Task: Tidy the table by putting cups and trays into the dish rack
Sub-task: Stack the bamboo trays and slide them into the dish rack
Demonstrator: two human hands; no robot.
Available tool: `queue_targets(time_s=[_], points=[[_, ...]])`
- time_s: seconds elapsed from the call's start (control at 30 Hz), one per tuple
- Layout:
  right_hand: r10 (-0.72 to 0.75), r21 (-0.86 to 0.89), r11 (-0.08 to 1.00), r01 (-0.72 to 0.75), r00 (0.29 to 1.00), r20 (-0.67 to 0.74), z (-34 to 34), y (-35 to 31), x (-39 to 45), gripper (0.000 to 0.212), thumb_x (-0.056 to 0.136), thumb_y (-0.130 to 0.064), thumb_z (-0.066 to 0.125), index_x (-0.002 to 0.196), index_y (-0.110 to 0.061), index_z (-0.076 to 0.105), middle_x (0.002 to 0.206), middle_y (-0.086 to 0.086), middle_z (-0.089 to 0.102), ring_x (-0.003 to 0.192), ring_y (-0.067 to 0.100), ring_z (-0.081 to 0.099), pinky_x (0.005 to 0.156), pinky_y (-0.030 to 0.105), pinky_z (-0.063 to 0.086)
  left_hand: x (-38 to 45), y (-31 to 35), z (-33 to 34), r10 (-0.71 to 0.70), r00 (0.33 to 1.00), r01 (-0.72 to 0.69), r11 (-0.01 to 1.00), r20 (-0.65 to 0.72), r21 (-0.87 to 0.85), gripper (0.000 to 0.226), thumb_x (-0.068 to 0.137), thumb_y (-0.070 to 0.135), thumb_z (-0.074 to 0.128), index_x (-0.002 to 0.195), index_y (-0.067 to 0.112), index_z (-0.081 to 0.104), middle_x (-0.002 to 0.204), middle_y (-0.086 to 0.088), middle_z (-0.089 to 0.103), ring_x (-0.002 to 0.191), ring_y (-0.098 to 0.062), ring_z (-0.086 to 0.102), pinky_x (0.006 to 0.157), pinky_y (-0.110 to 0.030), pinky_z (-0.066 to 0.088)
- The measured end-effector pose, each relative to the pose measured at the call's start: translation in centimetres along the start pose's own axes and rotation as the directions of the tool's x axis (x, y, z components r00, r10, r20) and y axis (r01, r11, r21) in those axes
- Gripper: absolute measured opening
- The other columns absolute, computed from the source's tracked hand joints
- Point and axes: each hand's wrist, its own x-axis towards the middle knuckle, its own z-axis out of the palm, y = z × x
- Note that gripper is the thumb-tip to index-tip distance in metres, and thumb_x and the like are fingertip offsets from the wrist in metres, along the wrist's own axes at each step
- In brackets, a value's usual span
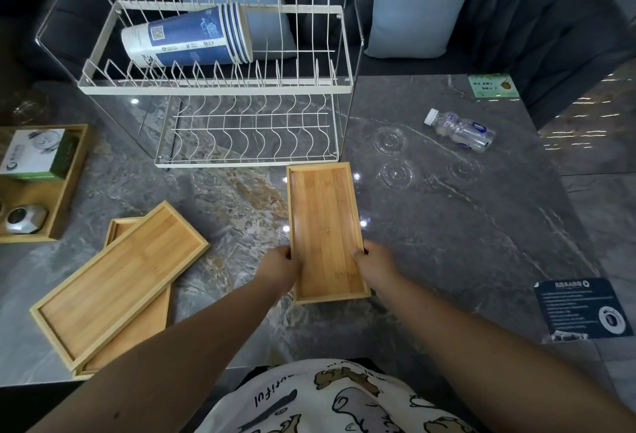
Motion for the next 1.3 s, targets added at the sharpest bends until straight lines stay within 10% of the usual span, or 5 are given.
queue_targets(time_s=[0.13, 0.6, 0.97, 1.3], points=[[-0.003, -0.041, 0.999, 0.003, 1.000, 0.001, -0.1, -0.3, 0.0, 0.041, 0.100, -0.029, 0.044, 0.137, -0.013, 0.052, 0.130, 0.008, 0.060, 0.113, 0.025, 0.059, 0.097, 0.043, 0.050, -0.2, 0.1, 0.2, 0.010, 1.000, -0.008, 0.999, -0.028, 0.044, 0.023, 0.092, 0.010, 0.046, 0.101, 0.009, 0.067, 0.096, -0.011, 0.071, 0.089, -0.029, 0.067, 0.082, -0.044, 0.058], [0.006, -0.013, 1.000, -0.006, 1.000, -0.027, 0.2, -1.4, -0.8, 0.025, 0.098, -0.023, 0.045, 0.114, -0.017, 0.063, 0.084, -0.011, 0.058, 0.077, 0.008, 0.055, 0.057, 0.025, 0.041, 0.3, 0.6, -0.2, 0.020, 0.999, -0.016, 0.997, -0.050, 0.079, 0.029, 0.091, 0.007, 0.042, 0.104, 0.005, 0.068, 0.098, -0.013, 0.070, 0.089, -0.029, 0.067, 0.083, -0.045, 0.057], [-0.089, -0.220, 0.973, 0.075, 0.995, -0.053, -0.1, -2.3, -2.3, 0.029, 0.093, -0.028, 0.050, 0.117, -0.013, 0.059, 0.112, 0.009, 0.063, 0.098, 0.028, 0.061, 0.088, 0.042, 0.052, -0.7, -1.1, -2.3, 0.133, 0.990, -0.118, 0.954, -0.035, 0.277, 0.033, 0.095, 0.026, 0.046, 0.115, 0.005, 0.061, 0.106, -0.011, 0.067, 0.087, -0.023, 0.061, 0.074, -0.033, 0.049], [-0.525, -0.702, 0.621, 0.349, 0.850, -0.042, 8.7, -6.6, -9.0, 0.051, 0.094, -0.032, 0.046, 0.141, -0.012, 0.044, 0.150, 0.009, 0.037, 0.137, 0.030, 0.029, 0.113, 0.041, 0.027, -2.9, -8.4, -13.2, 0.320, 0.947, -0.255, 0.814, -0.038, 0.522, 0.038, 0.098, 0.032, 0.048, 0.129, 0.011, 0.055, 0.127, -0.014, 0.060, 0.113, -0.029, 0.059, 0.093, -0.034, 0.043]])
